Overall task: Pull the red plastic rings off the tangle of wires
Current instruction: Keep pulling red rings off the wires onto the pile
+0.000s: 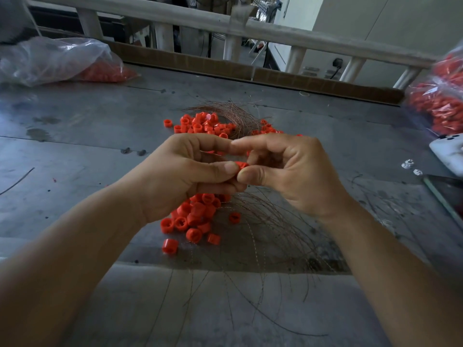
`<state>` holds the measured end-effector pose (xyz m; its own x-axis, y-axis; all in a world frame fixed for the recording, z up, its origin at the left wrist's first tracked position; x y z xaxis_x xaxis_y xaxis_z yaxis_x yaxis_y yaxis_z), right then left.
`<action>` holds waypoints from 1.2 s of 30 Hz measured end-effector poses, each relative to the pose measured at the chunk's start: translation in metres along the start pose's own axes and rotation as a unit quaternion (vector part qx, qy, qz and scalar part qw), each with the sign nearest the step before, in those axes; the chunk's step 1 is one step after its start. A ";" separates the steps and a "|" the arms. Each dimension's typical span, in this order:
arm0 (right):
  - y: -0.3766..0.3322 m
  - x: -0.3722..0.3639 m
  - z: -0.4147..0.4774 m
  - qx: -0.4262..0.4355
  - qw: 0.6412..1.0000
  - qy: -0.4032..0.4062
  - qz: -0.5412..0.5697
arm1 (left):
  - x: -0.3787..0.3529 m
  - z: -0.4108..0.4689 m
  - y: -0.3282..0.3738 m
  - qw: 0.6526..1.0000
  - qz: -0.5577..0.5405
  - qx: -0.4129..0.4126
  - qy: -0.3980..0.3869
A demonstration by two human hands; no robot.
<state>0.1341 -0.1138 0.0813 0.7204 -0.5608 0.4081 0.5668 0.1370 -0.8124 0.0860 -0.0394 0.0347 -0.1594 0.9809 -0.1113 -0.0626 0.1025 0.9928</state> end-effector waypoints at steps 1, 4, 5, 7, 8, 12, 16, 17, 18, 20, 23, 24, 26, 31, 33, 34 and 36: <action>0.000 -0.004 0.000 -0.003 1.000 -0.025 -0.017 | -0.001 -0.001 0.000 1.000 0.002 0.004 -0.009; -0.001 -0.011 0.000 -0.002 0.996 -0.063 -0.057 | -0.003 -0.001 -0.002 1.000 0.006 0.013 -0.017; -0.001 -0.012 0.000 0.002 0.996 -0.063 -0.069 | -0.004 -0.001 -0.002 1.000 0.004 0.011 -0.018; -0.001 -0.013 0.000 0.009 0.994 -0.056 -0.090 | -0.005 -0.001 0.000 1.000 -0.003 0.004 -0.015; -0.001 -0.013 -0.001 0.011 0.994 -0.050 -0.098 | -0.005 -0.001 0.001 1.000 -0.003 -0.003 -0.011; 0.000 -0.013 -0.002 0.017 0.989 -0.039 -0.143 | -0.008 -0.002 0.011 0.993 0.101 -0.057 0.017; 0.000 -0.015 -0.003 0.014 0.988 -0.036 -0.150 | -0.012 -0.004 0.014 0.990 0.122 -0.071 0.017; 0.000 -0.016 -0.004 0.013 0.989 -0.033 -0.144 | -0.013 -0.005 0.014 0.990 0.122 -0.073 0.013; -0.001 -0.016 -0.005 0.013 0.990 -0.030 -0.136 | -0.014 -0.006 0.015 0.990 0.116 -0.076 0.009; -0.003 -0.016 -0.005 0.016 0.991 -0.024 -0.129 | -0.015 -0.007 0.016 0.992 0.103 -0.079 0.005; -0.003 -0.016 -0.006 0.016 0.990 -0.025 -0.141 | -0.016 -0.007 0.015 0.992 0.104 -0.076 0.002; -0.003 -0.016 -0.006 0.013 0.989 -0.027 -0.142 | -0.016 -0.007 0.015 0.992 0.103 -0.075 0.002; -0.002 -0.016 -0.006 0.010 0.990 -0.029 -0.134 | -0.016 -0.007 0.014 0.992 0.104 -0.075 0.005; 0.001 -0.008 -0.003 0.002 0.998 0.000 -0.068 | -0.008 -0.005 0.015 0.993 0.088 -0.075 0.032; 0.000 -0.003 -0.001 0.011 0.999 0.014 -0.048 | -0.005 -0.004 0.016 0.993 0.083 -0.074 0.032; -0.001 -0.001 -0.001 0.015 0.999 0.019 -0.040 | -0.004 -0.004 0.016 0.994 0.081 -0.073 0.031; -0.002 0.000 -0.002 0.020 0.999 0.018 -0.021 | -0.002 -0.004 0.017 0.995 0.069 -0.069 0.029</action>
<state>0.1325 -0.1156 0.0827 0.6811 -0.5956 0.4259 0.6125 0.1446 -0.7772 0.0811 -0.0401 0.0511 -0.2319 0.9726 0.0191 -0.1697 -0.0598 0.9837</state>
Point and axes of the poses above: each hand's wrist, its own z-axis towards the middle knuckle, its own x-axis out of the back of the hand, y = z × x, the point moved 10 cm from there along z, towards the middle knuckle, and after that the axes turned 5 degrees about z, right-handed, at the moved point
